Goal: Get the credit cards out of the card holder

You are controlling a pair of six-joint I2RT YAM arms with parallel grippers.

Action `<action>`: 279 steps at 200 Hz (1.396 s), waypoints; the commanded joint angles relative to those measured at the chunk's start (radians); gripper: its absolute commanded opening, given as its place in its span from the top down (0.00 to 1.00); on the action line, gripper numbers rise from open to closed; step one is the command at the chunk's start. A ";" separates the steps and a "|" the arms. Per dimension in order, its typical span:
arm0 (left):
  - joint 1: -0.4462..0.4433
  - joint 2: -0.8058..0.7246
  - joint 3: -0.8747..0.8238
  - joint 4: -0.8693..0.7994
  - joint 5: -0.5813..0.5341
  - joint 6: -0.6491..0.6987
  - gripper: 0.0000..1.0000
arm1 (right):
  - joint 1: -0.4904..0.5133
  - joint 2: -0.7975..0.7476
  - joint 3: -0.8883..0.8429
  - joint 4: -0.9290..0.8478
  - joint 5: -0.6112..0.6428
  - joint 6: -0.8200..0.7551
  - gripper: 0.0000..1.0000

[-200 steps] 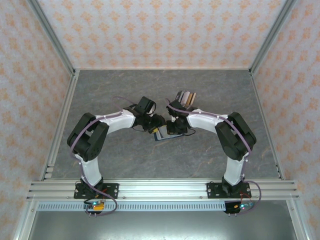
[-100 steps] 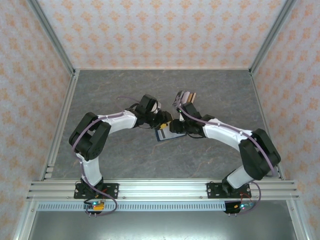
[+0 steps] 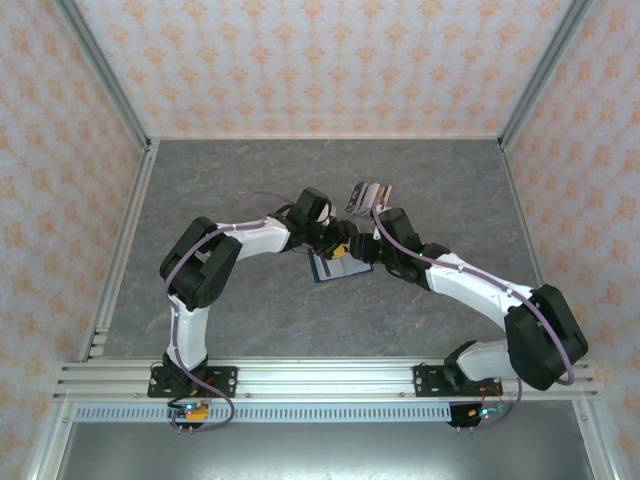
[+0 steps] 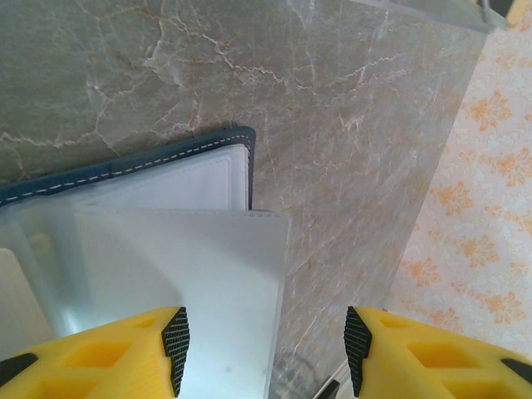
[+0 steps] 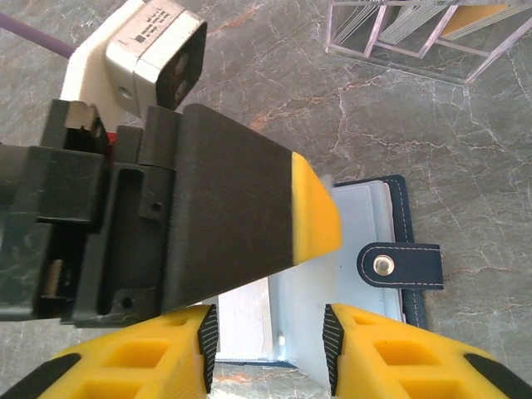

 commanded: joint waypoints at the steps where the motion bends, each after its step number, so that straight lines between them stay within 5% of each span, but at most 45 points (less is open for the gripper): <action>1: 0.000 0.004 0.038 -0.016 -0.016 -0.012 0.46 | -0.003 0.022 0.005 0.031 -0.019 -0.011 0.61; 70: 0.082 -0.147 -0.078 -0.129 -0.104 0.053 0.60 | -0.004 0.201 0.105 -0.032 -0.130 0.001 0.78; 124: 0.104 -0.240 -0.235 -0.110 -0.131 0.059 0.69 | -0.002 0.370 0.202 -0.096 -0.244 0.027 0.80; 279: 0.111 -0.366 -0.392 -0.117 -0.148 0.153 0.71 | 0.086 0.433 0.234 -0.232 -0.155 0.215 0.76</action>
